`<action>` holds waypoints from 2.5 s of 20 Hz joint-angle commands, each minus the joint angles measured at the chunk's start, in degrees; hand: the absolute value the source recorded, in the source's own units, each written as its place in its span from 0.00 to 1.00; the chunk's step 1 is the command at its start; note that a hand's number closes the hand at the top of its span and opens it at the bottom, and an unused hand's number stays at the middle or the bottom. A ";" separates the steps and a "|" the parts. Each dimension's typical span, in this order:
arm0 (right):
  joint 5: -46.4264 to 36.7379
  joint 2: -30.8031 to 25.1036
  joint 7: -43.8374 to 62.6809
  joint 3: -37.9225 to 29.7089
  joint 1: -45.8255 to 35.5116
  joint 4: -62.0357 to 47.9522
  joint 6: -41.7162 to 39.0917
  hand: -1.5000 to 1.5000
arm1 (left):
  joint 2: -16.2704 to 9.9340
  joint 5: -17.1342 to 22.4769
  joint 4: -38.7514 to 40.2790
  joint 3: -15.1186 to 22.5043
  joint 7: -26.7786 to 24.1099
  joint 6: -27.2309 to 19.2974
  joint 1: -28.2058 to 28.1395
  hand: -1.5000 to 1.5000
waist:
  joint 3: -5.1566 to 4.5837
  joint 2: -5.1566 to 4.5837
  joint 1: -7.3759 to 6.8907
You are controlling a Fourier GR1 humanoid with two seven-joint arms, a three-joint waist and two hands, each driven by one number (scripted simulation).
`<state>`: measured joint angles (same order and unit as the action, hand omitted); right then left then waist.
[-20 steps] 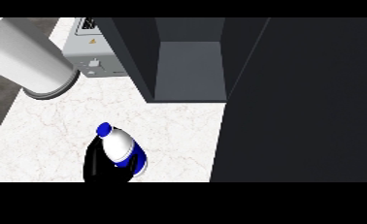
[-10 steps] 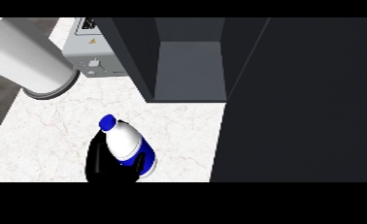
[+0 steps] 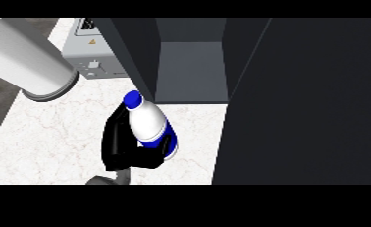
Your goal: Pick up the bottled water, place it into the cabinet and close the cabinet
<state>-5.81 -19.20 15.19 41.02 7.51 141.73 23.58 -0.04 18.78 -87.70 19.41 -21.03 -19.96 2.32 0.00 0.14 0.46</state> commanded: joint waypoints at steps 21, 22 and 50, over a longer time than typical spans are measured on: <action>-5.62 -0.63 -1.32 5.70 3.81 4.20 1.50 0.00 | 0.03 0.23 23.44 -0.97 5.75 -18.52 34.12 1.00 | -0.04 -0.17 0.76; -4.01 -1.68 -0.65 3.41 3.71 5.20 0.89 0.00 | 0.03 -0.69 24.05 -2.09 6.97 -17.48 34.02 1.00 | -0.03 -0.15 0.50; 0.05 -4.07 -0.79 0.81 2.25 7.19 0.73 0.00 | -0.21 -4.98 66.63 -13.40 -2.58 -21.24 53.87 1.00 | -0.06 -0.49 1.23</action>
<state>-3.54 -22.42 10.89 41.62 9.05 142.37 24.53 -0.08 13.68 -23.28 7.74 -21.01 -42.36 57.27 -0.08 -0.53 2.49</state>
